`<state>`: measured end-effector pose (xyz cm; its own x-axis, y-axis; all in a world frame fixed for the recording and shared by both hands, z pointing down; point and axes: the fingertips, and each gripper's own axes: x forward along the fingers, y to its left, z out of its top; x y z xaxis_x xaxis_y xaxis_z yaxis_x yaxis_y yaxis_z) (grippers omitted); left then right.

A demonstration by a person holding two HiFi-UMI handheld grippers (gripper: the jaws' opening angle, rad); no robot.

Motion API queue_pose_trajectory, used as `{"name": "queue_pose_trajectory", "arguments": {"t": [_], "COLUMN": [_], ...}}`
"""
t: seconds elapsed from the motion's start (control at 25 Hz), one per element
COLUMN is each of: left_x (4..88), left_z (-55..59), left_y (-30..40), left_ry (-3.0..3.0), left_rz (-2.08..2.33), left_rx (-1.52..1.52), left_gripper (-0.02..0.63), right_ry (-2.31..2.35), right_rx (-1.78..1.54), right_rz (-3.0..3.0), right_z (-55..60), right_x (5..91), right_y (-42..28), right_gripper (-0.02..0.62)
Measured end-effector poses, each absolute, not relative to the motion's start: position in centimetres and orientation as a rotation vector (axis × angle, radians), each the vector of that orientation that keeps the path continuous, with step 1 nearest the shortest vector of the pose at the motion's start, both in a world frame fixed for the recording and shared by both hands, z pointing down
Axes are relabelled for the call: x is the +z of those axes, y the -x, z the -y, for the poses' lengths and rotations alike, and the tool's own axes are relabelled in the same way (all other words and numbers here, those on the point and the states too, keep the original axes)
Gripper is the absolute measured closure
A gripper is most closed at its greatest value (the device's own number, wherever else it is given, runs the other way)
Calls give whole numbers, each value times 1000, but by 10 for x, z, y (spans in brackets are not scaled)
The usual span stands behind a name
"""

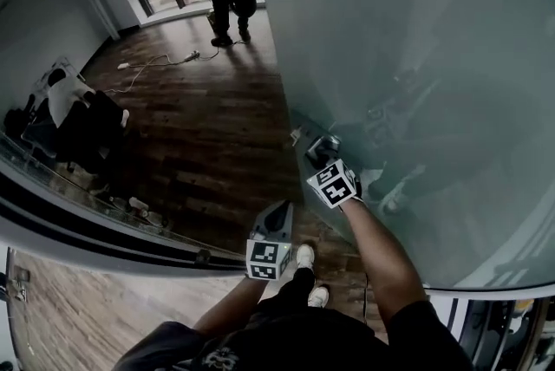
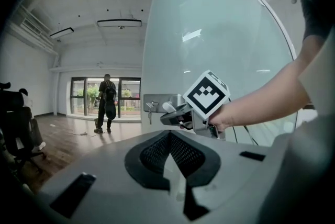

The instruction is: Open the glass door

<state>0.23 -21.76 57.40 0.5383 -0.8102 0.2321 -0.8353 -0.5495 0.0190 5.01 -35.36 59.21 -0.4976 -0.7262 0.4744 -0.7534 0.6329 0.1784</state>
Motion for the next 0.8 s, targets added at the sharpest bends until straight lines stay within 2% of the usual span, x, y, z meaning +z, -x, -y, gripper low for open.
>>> {"name": "queue_pose_trajectory", "arguments": {"t": [0.32,0.8], "left_x": [606,574], "left_z": [294,416], "left_y": [-47,-104], "left_ry": [-2649,-2742], "left_rz": [1352,1264], "left_rx": [256,247], "left_gripper": [600,600], "right_ry": [-1270,-1460], "right_rx": [140,254], "right_rz": [2303,2182], "right_z": [431,518], "right_x": [616,604], "right_y": [-109,-236], "right_gripper": [578,578]}}
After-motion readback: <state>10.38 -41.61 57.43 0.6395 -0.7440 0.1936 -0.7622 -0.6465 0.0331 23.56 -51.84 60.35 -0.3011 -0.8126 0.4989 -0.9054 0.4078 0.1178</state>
